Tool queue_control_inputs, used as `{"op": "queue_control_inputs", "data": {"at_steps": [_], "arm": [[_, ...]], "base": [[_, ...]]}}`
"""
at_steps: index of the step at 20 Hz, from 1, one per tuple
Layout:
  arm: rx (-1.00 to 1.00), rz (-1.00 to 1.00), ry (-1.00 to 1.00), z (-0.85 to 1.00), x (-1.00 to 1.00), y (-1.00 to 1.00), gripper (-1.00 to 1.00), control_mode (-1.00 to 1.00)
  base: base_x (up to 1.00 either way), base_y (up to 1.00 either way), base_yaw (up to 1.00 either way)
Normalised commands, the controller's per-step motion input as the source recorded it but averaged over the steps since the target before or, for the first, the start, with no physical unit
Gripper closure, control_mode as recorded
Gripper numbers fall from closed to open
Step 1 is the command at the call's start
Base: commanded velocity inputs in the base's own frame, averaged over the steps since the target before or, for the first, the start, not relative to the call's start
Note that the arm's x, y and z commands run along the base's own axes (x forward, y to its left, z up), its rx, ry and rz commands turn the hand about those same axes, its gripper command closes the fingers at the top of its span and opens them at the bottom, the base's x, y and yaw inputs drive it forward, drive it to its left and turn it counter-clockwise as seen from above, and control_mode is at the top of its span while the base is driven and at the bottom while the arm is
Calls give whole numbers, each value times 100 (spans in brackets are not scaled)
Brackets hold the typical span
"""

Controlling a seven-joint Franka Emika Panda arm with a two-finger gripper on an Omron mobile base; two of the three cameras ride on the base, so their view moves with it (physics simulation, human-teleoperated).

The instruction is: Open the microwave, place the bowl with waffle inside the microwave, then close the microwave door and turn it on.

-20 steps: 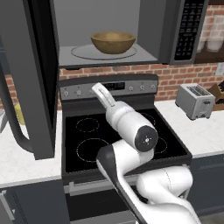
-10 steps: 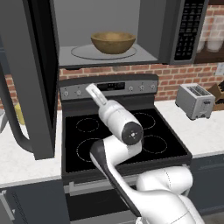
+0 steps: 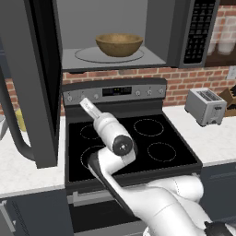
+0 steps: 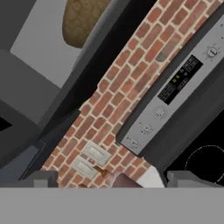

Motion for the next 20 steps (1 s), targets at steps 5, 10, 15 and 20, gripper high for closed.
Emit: {"op": "queue_control_inputs", "data": {"at_steps": [5, 10, 15, 20], "arm": [[-5, 0, -1, -18, 2, 66, -100, -100], [-3, 0, -9, -5, -2, 60, -100, -100], [0, 0, -18, 4, -34, 44, -100, -100], [0, 0, -18, 1, -35, 56, -100, -100]], "base": [[0, 0, 0], [0, 0, 0], [0, 0, 0], [0, 0, 0]]}}
